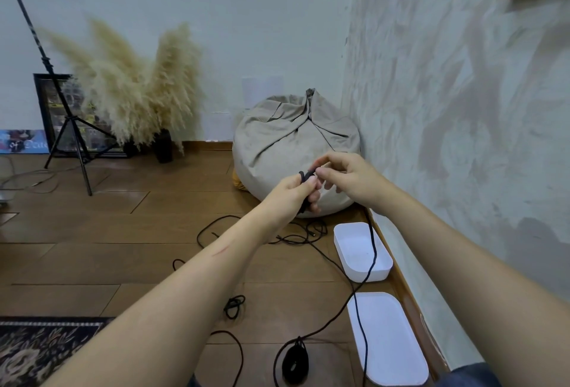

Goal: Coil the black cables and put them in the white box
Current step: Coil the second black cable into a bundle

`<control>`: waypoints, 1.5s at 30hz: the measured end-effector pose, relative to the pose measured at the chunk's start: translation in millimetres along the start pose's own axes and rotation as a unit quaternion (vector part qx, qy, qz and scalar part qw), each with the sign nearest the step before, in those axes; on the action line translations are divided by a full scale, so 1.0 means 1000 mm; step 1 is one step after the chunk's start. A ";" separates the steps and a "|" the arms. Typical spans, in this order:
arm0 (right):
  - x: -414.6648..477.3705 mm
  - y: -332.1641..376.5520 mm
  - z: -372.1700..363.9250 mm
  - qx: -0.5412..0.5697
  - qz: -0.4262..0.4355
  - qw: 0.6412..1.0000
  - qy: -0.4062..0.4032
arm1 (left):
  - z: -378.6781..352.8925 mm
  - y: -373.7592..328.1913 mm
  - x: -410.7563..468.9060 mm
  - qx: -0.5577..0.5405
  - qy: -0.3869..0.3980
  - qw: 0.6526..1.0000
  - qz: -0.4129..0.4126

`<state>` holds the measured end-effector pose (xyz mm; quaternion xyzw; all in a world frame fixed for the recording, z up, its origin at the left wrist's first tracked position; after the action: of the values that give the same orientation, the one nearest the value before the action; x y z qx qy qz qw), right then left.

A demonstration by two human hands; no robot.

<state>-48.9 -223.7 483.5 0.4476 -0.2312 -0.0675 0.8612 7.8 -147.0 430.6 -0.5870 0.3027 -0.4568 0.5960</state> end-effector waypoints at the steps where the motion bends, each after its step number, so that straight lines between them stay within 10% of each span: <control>1: -0.001 0.000 -0.001 -0.009 0.000 1.000 0.007 | -0.001 0.000 0.000 0.003 -0.001 1.000 0.003; 34: 0.002 -0.008 -0.008 -0.045 -0.030 0.998 0.041 | -0.007 0.005 -0.006 -0.047 -0.008 0.998 0.044; 45: 0.003 0.005 0.032 0.062 0.004 0.994 -0.087 | -0.024 -0.020 -0.014 -0.084 0.054 0.994 0.034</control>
<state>-61.6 -244.8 504.3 0.4921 -0.3107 -0.0881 0.8084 -22.9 -142.2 444.9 -0.5987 0.3916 -0.4407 0.5423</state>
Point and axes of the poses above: each hand's wrist, its own x-axis towards the middle knuckle, its own z-axis out of the back of the hand, y = z × x, the point moved 10 cm from there along x, towards the middle knuckle, and after that the axes turned 5 degrees about x, right-handed, at the moved point
